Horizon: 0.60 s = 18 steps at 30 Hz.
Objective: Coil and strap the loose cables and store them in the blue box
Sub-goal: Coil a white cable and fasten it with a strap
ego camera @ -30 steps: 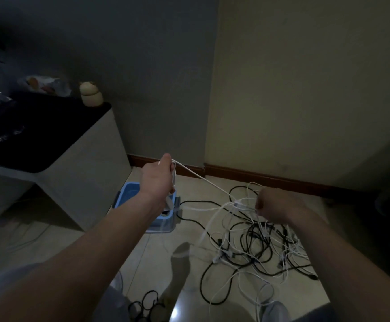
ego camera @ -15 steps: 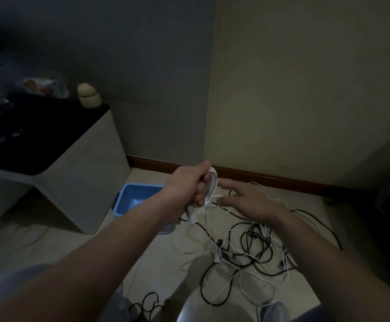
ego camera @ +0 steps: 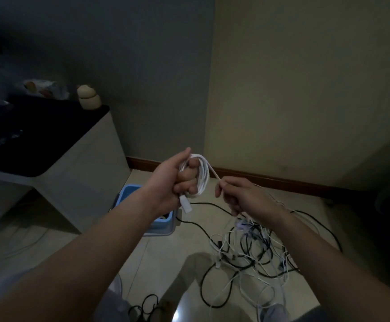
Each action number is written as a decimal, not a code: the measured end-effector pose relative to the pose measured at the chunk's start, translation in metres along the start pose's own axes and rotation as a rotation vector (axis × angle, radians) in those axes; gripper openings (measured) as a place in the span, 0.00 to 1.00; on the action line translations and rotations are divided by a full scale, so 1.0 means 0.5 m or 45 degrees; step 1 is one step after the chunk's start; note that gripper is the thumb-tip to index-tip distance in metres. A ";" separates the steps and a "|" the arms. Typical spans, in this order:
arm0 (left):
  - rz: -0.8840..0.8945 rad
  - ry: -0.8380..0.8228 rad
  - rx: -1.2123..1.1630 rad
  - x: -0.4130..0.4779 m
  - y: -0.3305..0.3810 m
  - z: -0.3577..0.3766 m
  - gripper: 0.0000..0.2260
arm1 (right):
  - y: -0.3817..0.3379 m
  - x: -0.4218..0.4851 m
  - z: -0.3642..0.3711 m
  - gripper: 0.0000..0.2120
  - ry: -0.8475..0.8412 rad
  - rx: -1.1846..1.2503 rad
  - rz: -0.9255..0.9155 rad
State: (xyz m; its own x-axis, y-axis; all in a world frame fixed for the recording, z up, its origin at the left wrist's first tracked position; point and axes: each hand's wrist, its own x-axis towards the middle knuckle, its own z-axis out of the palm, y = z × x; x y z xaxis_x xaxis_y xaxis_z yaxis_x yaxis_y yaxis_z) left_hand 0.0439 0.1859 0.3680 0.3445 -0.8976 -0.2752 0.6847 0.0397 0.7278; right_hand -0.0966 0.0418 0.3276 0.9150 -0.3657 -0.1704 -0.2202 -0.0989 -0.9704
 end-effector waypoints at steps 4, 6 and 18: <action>0.059 -0.031 -0.288 -0.008 0.001 0.000 0.16 | -0.005 -0.008 0.020 0.13 -0.068 0.016 0.041; 0.106 0.003 -0.352 -0.007 0.001 -0.001 0.15 | -0.003 -0.011 0.029 0.11 -0.107 -0.005 0.076; 0.341 0.399 0.057 0.014 -0.006 0.012 0.11 | -0.008 -0.020 0.058 0.22 -0.331 -0.283 0.006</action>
State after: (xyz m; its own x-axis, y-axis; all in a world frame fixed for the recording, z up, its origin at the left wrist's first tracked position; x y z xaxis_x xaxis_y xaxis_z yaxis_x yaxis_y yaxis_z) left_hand 0.0406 0.1768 0.3675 0.6904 -0.6806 -0.2453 0.5181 0.2285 0.8242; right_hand -0.0950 0.0727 0.3280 0.9631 -0.1213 -0.2401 -0.2665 -0.3079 -0.9133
